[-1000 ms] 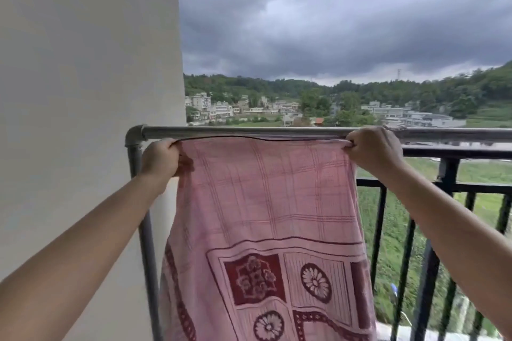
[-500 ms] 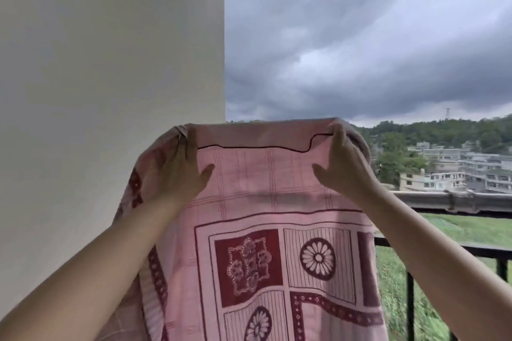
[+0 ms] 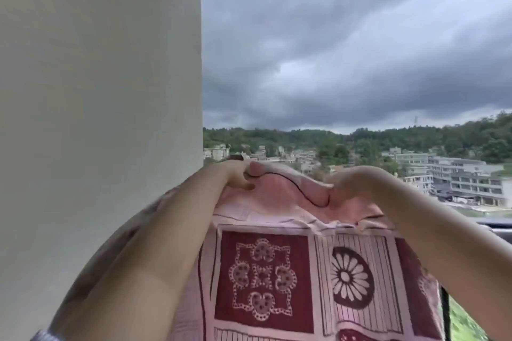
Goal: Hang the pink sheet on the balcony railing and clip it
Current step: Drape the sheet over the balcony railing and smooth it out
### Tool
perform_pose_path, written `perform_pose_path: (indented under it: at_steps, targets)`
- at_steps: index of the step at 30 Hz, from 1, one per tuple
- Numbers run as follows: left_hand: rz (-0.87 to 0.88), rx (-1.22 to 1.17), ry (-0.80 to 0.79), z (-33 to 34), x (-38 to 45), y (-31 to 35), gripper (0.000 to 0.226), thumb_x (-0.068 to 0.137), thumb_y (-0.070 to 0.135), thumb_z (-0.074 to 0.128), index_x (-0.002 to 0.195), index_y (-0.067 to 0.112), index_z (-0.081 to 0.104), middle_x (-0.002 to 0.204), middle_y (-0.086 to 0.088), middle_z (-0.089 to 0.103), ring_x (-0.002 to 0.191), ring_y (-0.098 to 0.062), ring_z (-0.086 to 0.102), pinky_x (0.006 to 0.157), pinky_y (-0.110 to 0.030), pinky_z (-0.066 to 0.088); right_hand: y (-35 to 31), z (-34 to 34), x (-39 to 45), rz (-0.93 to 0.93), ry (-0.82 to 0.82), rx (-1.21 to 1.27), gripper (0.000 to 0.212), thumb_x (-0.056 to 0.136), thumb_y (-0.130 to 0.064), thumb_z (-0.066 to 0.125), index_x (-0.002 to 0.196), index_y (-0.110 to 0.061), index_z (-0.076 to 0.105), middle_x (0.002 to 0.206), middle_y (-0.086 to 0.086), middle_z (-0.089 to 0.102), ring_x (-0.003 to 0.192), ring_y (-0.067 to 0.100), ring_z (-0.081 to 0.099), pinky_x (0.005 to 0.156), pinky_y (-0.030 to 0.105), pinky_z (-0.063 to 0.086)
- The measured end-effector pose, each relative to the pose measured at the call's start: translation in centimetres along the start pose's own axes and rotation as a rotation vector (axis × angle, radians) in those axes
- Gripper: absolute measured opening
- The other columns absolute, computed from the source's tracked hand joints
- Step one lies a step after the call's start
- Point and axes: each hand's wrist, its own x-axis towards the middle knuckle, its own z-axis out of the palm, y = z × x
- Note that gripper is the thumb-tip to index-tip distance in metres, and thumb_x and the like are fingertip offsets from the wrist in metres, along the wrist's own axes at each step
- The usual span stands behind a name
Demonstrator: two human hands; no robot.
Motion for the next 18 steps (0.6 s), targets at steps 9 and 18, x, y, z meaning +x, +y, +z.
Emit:
perform_pose_path:
  at_steps: [9, 18]
  targets:
    - [-0.027, -0.109, -0.207, 4.0, -5.9, -1.4, 0.049, 0.092, 0.043, 0.042, 0.131, 0.012, 0.046, 0.132, -0.006, 0.053, 0.119, -0.02, 0.051, 0.102, -0.031, 0.036, -1.8, 3.0, -5.6, -0.607, 0.002, 0.443, 0.011, 0.086, -0.037, 0.054, 0.089, -0.033, 0.063, 0.071, -0.01, 0.055, 0.064, 0.007, 0.048, 0.063, 0.028, 0.042]
    - [0.092, -0.152, 0.562, 6.4, -18.1, -4.6, 0.066, 0.064, 0.057, 0.051, 0.101, 0.005, 0.067, 0.096, -0.003, 0.064, 0.092, -0.02, 0.057, 0.083, -0.033, 0.046, -2.1, 5.3, -5.5, -0.602, 0.409, 0.293, 0.03, 0.083, -0.033, 0.058, 0.098, -0.009, 0.07, 0.087, 0.013, 0.074, 0.075, 0.03, 0.067, 0.073, 0.04, 0.055]
